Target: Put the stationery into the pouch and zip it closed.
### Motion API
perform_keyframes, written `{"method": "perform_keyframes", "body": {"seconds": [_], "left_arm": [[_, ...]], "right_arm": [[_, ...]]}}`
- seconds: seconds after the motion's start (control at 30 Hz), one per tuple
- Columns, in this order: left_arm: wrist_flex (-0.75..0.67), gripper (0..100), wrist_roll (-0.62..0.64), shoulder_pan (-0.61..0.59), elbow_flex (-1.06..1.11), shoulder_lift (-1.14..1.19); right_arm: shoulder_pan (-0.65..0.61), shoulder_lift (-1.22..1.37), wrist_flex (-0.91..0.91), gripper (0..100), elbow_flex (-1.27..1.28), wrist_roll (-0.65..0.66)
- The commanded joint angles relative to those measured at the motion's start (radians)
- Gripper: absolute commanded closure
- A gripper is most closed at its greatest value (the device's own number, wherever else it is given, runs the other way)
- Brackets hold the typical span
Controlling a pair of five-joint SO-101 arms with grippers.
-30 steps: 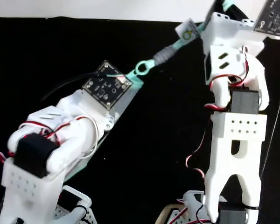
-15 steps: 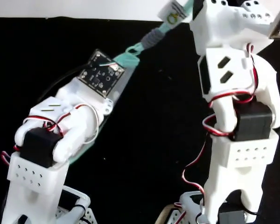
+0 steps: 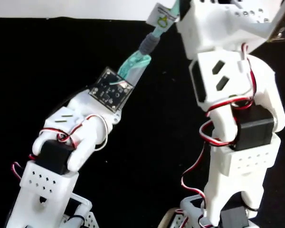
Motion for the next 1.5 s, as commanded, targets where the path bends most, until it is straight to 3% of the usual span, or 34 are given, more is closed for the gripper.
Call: {"method": "perform_keyframes", "body": {"seconds": [0.0,0.2,0.27,1.0,1.1,1.33,1.47], "left_arm": [[-0.002,99,0.008,-0.019,0.022,-0.001],[0.071,83,0.008,-0.085,-0.033,-0.001],[0.114,78,0.008,-0.111,-0.065,-0.001],[0.358,78,0.014,-0.114,-0.375,0.007],[0.359,79,0.009,-0.114,-0.348,0.004],[0.425,99,-0.055,-0.120,-0.352,-0.002],[0.509,99,-0.084,-0.120,-0.352,-0.010]], "right_arm": [[-0.042,0.031,0.016,99.2,-0.053,-0.002],[-0.101,0.096,0.016,99.2,-0.058,0.005],[-0.124,0.105,0.016,99.2,-0.058,0.064],[-0.170,0.116,0.016,99.2,-0.058,0.100],[-0.170,0.116,0.016,99.2,-0.058,0.100],[-0.163,0.114,0.016,99.2,-0.058,0.100],[-0.111,0.116,0.016,99.2,-0.054,0.101]]}}
